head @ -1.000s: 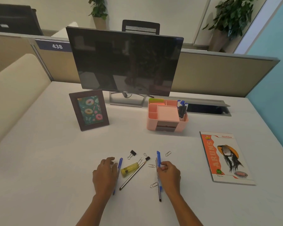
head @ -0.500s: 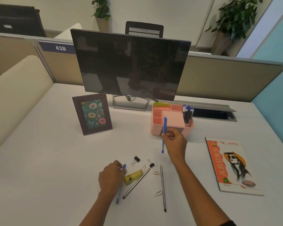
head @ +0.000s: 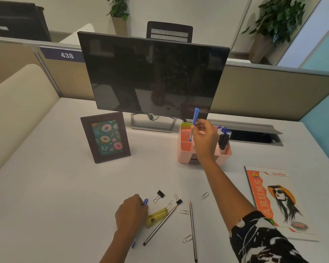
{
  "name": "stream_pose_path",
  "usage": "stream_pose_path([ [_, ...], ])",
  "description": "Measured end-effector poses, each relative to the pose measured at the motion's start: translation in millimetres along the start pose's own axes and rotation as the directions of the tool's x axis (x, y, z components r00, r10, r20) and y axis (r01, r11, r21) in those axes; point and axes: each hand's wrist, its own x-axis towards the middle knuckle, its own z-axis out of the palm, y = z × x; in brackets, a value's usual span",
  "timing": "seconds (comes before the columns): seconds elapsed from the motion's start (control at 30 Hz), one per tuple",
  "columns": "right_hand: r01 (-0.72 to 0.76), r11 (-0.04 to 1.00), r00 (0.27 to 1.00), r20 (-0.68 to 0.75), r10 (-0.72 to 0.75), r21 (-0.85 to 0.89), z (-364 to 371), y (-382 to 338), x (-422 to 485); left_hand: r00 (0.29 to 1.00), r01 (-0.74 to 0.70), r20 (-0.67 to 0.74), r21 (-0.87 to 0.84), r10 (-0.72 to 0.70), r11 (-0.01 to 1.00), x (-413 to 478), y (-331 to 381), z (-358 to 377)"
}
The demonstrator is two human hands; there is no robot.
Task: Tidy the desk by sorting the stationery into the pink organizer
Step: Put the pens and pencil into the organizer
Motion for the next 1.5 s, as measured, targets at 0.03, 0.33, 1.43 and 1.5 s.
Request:
stream_pose_path([
  [0.03, 0.008, 1.000, 1.000, 0.007, -0.008, 0.001, 5.0, 2.3, 2.8, 1.000, 0.005, 0.006, -0.001, -0.005, 1.000, 1.4, 0.3, -0.4],
  [0.33, -0.044, 0.994, 0.994, 0.098, 0.054, -0.104, 40.0, 30.2, 11.5, 0.998, 0.061, 0.024, -0.129, -0.059, 0.990, 10.9, -0.5, -3.9],
  [1.43, -0.128, 0.990, 0.963, 0.245, 0.110, 0.059, -18.1, 22.1, -137.9, 0.969, -0.246, -0.148, -0.668, 0.199, 0.702, 15.9, 96.2, -35.6],
  [1.5, -0.134, 0.990, 0.963, 0.241, 0.118, 0.050, -24.8, 21.3, -137.2, 0.960, -0.276, -0.155, -0.649, 0.232, 0.709, 14.6, 104.7, -34.7],
])
